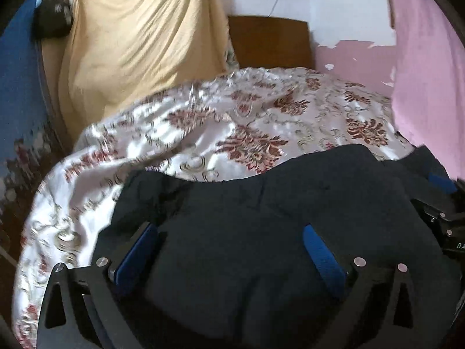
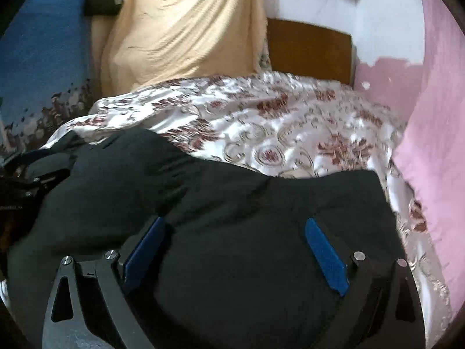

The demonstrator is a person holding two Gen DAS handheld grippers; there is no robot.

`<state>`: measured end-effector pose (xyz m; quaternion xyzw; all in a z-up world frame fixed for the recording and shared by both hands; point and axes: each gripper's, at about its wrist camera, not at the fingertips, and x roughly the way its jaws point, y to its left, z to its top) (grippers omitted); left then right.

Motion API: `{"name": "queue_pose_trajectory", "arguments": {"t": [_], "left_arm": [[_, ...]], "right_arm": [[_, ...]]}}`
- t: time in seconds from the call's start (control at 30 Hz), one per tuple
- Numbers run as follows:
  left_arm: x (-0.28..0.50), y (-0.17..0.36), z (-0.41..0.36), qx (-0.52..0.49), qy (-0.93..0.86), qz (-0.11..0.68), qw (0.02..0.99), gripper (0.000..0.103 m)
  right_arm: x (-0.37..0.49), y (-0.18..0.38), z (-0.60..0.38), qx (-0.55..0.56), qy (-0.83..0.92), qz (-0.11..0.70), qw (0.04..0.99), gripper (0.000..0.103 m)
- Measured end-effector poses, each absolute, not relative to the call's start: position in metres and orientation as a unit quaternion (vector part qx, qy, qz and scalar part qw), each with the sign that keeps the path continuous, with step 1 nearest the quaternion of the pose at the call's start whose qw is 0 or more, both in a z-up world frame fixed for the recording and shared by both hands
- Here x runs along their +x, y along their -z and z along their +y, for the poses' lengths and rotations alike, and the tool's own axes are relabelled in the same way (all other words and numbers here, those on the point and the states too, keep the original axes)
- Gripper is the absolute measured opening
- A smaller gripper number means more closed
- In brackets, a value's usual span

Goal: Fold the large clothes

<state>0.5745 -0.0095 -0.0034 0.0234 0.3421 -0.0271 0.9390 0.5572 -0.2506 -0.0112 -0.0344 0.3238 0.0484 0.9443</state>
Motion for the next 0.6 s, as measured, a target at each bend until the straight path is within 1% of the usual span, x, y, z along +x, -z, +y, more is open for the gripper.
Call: {"name": "queue_pose_trajectory", "arguments": {"t": [0.17,0.3,0.6], "left_arm": [[0.590,0.019,0.000,-0.015,0.038,0.355,0.934,0.103],[0.601,0.029,-0.001,-0.025,0.043,0.364,0.930,0.103],[0.607,0.038,0.006,-0.061,0.058,0.347,0.934,0.103]], "right_arm": [[0.584,0.031,-0.269,0.012,-0.050,0.345,0.937,0.095],[0.602,0.044,-0.268,0.020,-0.058,0.364,0.929,0.099],[0.611,0.062,-0.275,0.058,-0.073,0.355,0.930,0.101]]}}
